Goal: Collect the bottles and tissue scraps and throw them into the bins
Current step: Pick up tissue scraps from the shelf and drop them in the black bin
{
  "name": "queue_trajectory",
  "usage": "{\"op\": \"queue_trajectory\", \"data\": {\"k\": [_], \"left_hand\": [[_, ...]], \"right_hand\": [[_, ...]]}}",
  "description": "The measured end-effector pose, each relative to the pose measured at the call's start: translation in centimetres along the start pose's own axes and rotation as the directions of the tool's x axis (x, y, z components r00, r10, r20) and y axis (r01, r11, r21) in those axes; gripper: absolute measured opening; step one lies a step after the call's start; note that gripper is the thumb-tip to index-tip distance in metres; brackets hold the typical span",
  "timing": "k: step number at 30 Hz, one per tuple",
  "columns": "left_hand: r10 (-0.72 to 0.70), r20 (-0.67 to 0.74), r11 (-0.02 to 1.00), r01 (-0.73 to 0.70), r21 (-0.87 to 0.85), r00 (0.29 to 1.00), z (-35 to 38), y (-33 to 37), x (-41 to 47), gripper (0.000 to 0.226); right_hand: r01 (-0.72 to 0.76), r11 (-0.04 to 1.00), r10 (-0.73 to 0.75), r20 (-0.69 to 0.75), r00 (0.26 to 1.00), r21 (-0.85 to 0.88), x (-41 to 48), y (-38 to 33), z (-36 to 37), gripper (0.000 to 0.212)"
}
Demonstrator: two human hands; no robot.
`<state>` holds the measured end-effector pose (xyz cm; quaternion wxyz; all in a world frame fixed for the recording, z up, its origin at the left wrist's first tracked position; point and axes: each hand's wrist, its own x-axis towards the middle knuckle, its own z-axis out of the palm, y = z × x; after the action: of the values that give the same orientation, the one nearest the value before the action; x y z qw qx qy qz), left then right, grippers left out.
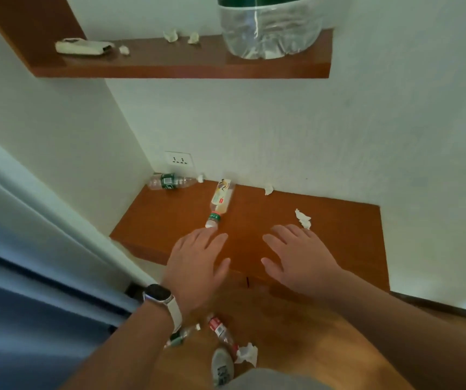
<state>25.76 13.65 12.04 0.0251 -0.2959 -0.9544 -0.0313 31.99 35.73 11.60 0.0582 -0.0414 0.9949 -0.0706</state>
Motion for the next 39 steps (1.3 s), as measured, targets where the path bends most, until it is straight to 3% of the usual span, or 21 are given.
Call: {"op": "queue_trajectory", "data": {"k": [6, 14, 20, 24, 30, 39], "left_hand": [[0.131, 0.056, 0.982, -0.122, -0.141, 0.99, 3.3, -3.9, 5.3, 0.05], [0.375, 0.188, 0.896, -0.302, -0.326, 0.908, 9.2, -5.7, 10.6, 0.049], [0.393, 0.252, 0.834, -0.227, -0.502, 0.884, 12.7, -2.4, 13.4, 0.043], [0.386, 0.314, 0.846, -0.198, -0.494, 0.867, 15.3, 0.7, 15.5, 0.043], [0.379, 0.356, 0.884, -0.219, -0.414, 0.854, 18.5, 5.1, 18.5, 0.045], [0.377, 0.347, 0.908, -0.268, -0.323, 0.859, 21.5, 10.5, 20.6, 0.03]], "right_hand": [[-0.189, 0.982, 0.189, 0.065, 0.98, -0.014, 3.4, 0.4, 1.6, 0.054], [-0.466, 0.884, 0.466, 0.131, 0.875, -0.036, 5.3, 1.7, 4.8, 0.052], [-0.584, 0.811, 0.581, 0.15, 0.8, -0.024, 5.1, 4.8, 7.2, 0.051], [-0.608, 0.794, 0.597, 0.168, 0.785, 0.018, 6.2, 8.1, 9.0, 0.046], [-0.555, 0.826, 0.524, 0.225, 0.821, 0.103, 8.8, 14.0, 11.3, 0.033], [-0.436, 0.88, 0.409, 0.165, 0.898, 0.192, 13.1, 18.6, 13.7, 0.043]]}}
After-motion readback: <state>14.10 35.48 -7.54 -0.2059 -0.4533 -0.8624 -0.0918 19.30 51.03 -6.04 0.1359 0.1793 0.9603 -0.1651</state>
